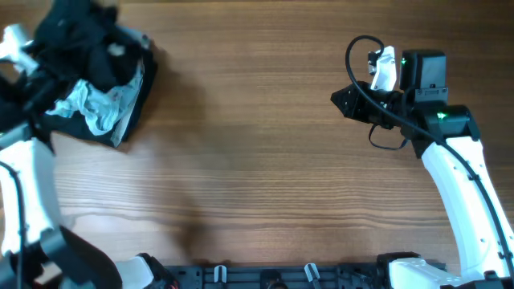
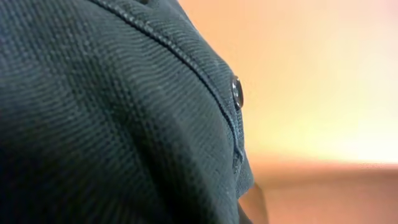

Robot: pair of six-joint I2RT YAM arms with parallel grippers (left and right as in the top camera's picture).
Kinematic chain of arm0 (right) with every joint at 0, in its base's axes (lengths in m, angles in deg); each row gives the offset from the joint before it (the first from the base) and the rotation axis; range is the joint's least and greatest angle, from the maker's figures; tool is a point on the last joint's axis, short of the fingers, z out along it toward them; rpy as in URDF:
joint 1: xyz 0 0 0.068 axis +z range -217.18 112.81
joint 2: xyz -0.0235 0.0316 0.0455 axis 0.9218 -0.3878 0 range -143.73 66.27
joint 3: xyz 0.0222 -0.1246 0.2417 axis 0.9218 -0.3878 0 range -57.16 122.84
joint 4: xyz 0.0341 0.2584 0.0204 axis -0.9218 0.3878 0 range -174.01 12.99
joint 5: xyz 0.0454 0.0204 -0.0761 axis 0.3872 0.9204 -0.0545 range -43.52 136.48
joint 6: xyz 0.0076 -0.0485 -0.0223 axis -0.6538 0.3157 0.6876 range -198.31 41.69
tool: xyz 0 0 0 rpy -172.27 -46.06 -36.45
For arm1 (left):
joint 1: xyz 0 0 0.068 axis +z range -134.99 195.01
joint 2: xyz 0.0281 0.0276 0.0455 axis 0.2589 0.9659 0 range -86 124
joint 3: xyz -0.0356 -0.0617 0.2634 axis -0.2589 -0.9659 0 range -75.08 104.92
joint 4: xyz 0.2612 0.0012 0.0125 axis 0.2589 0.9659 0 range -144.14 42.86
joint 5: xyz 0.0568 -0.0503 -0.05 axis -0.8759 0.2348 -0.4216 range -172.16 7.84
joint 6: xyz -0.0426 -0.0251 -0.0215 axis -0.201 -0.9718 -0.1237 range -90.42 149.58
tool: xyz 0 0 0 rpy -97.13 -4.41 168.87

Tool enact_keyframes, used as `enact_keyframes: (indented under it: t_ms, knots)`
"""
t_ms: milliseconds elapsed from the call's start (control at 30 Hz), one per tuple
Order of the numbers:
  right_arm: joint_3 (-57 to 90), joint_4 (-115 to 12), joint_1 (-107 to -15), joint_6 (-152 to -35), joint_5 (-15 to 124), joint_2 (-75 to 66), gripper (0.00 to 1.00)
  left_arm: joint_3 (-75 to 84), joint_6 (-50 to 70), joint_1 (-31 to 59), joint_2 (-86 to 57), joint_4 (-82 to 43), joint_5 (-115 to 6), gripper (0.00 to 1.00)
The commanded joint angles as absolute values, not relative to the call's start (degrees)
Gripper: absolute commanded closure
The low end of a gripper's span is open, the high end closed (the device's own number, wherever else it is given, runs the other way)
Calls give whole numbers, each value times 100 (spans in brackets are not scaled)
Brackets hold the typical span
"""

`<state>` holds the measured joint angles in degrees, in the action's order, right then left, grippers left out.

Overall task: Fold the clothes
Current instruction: 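Carry the black bundle with the left gripper onto the top-left clothes pile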

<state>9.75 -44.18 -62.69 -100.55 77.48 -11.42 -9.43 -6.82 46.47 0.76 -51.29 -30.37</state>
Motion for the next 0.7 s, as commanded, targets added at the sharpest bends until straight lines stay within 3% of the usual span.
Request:
enact_keyframes:
  t_ms: [0, 67, 100, 167, 400, 667]
  knots:
    - [1012, -4411, -6276, -10226, 7669, -1120, 88, -895, 44, 4981, 705, -4764, -3555, 96]
    - [1012, -4413, -6276, -10256, 7672, -1120, 88, -897, 92, 5008, 1064, -4666, -3712, 95]
    - [1012, -4416, -6276, -10274, 7669, -1120, 88, -897, 89, 5005, 1291, -4655, -3719, 79]
    - [1012, -4411, -6276, -10276, 7672, -1120, 89, -897, 87, 4979, 1728, -4602, -3690, 0]
    - [1012, -4322, -6276, -10291, 7669, -1120, 89, -895, 87, 5110, 2296, -3783, -3832, 0]
    - [1012, -4326, -6276, -10245, 7783, -1118, 92, -714, 89, 5613, 1341, -2550, -3231, 0]
